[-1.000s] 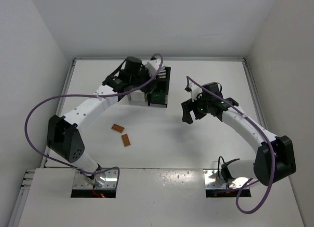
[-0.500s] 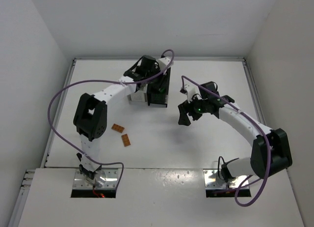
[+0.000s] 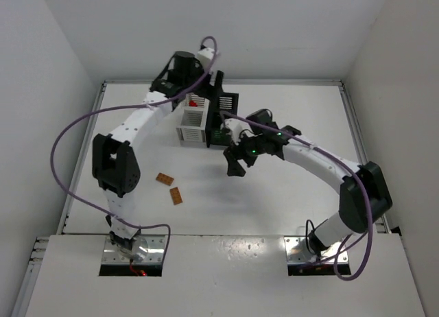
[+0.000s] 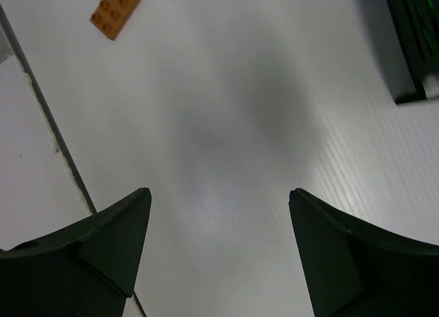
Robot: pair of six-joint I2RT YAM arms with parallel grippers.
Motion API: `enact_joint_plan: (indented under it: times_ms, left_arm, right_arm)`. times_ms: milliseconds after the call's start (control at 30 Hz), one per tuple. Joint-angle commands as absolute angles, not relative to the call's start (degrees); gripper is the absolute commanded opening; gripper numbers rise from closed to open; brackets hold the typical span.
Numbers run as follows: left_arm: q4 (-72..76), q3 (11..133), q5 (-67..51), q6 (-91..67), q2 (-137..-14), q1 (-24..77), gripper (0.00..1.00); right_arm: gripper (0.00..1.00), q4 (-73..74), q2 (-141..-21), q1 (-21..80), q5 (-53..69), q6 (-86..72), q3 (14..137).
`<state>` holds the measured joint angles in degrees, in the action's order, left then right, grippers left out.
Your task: Sort the legos into containers by color
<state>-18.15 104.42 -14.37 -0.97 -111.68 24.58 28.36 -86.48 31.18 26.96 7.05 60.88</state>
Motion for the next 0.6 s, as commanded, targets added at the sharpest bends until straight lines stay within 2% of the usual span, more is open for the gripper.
enact_joint_plan:
  times_ms: [0, 167, 233, 400, 567]
  left_arm:
    - [-20.7, 104.3, -9.3, -1.8, -99.7, 17.9, 0.83]
    - [-24.9, 91.3, -3.3, 0.4, -84.7, 7.5, 0.90]
    - [-29.7, 86.9, -2.5, 0.4, -79.7, 0.4, 0.90]
    - [-32.3, 74.0, -5.0, -0.6, -70.2, -14.5, 0.91]
    - [-32.9, 66.8, -9.7, -1.3, -65.7, -21.6, 0.91]
  right_arm:
    - [0.80, 25.3, -91.1, 39.8, 25.7, 7.6, 67.8]
    - [0.80, 25.3, -104.4, 51.1, 21.3, 8.2, 76.8]
    - [0.80, 23.8, -108.1, 54.9, 18.2, 6.8, 80.1]
    - [0.79, 28.1, -121.3, 57.4, 15.7, -6.6, 92.0]
    - [0.82, 25.6, -123.0, 60.0, 9.2, -14.7, 92.6]
